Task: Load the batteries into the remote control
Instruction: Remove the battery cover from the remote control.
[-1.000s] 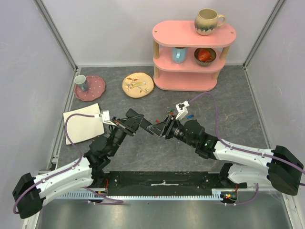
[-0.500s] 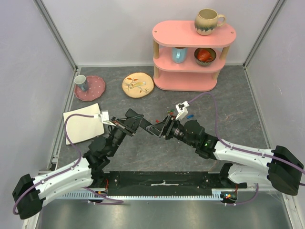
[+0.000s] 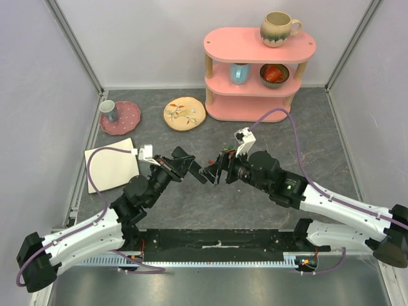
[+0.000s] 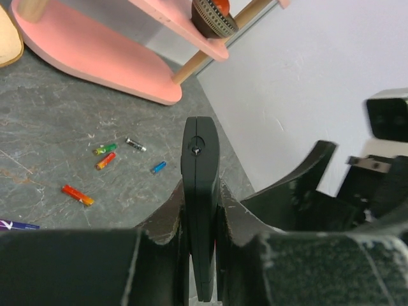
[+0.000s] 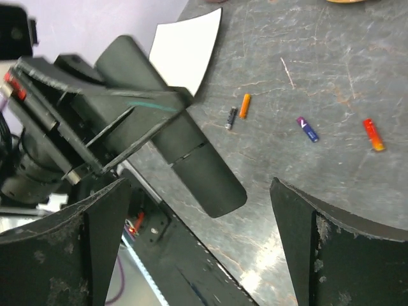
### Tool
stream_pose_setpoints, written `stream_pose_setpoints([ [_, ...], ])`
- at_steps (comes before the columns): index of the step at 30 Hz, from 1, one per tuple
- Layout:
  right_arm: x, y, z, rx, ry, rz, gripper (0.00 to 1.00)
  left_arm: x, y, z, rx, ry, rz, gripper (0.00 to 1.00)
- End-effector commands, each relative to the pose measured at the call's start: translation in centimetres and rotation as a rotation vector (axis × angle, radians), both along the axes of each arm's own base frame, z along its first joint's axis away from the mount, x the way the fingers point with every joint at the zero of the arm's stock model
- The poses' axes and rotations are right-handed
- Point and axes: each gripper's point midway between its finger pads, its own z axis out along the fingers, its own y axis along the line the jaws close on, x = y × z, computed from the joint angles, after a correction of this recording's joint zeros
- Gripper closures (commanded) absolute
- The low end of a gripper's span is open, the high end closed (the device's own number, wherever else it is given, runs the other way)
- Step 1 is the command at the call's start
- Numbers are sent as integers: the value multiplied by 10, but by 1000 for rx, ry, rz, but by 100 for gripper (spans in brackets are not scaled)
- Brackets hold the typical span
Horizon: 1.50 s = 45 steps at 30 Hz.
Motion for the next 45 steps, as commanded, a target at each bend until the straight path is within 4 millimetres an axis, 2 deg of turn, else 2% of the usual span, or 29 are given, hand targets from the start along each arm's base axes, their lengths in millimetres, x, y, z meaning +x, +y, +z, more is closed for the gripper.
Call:
stream_pose_setpoints([
  [1, -4, -26, -3, -337, -170, 32, 2, 1, -11, 11, -8, 58, -60, 98],
  [2, -9, -22, -10, -393, -185, 60, 2, 2, -14, 9, -12, 76, -82, 98],
  [3, -9, -21, -3, -422, -207, 62, 2, 10, -12, 9, -39, 118, -80, 98],
  [4, -7, -28, -11, -505, -223, 51, 2, 6, -20, 5, -40, 148, -153, 98],
  [5, -11, -24, -15, -540, -232, 69, 2, 15, -14, 4, -52, 169, -149, 98],
  [6, -11, -23, -13, -548, -244, 71, 2, 11, -24, 0, -62, 212, -231, 98],
  [8, -11, -24, -15, -572, -256, 66, 2, 16, -24, 3, -88, 210, -255, 98],
  [14, -12, -15, -22, -594, -266, 92, 2, 16, -33, 4, -85, 222, -305, 98],
  [19, -8, -8, -21, -607, -285, 96, 4, 12, -37, 8, -90, 219, -340, 98],
  [28, -6, 9, -28, -618, -285, 133, 18, 9, -37, 8, -89, 222, -351, 98],
  [31, -8, 12, -30, -611, -281, 145, 32, 8, -37, 8, -86, 220, -352, 98],
  [37, -11, 12, -38, -615, -266, 161, 48, 9, -36, 7, -84, 219, -343, 98],
  [45, -15, 5, -35, -602, -262, 157, 56, 13, -33, 3, -72, 222, -316, 98],
])
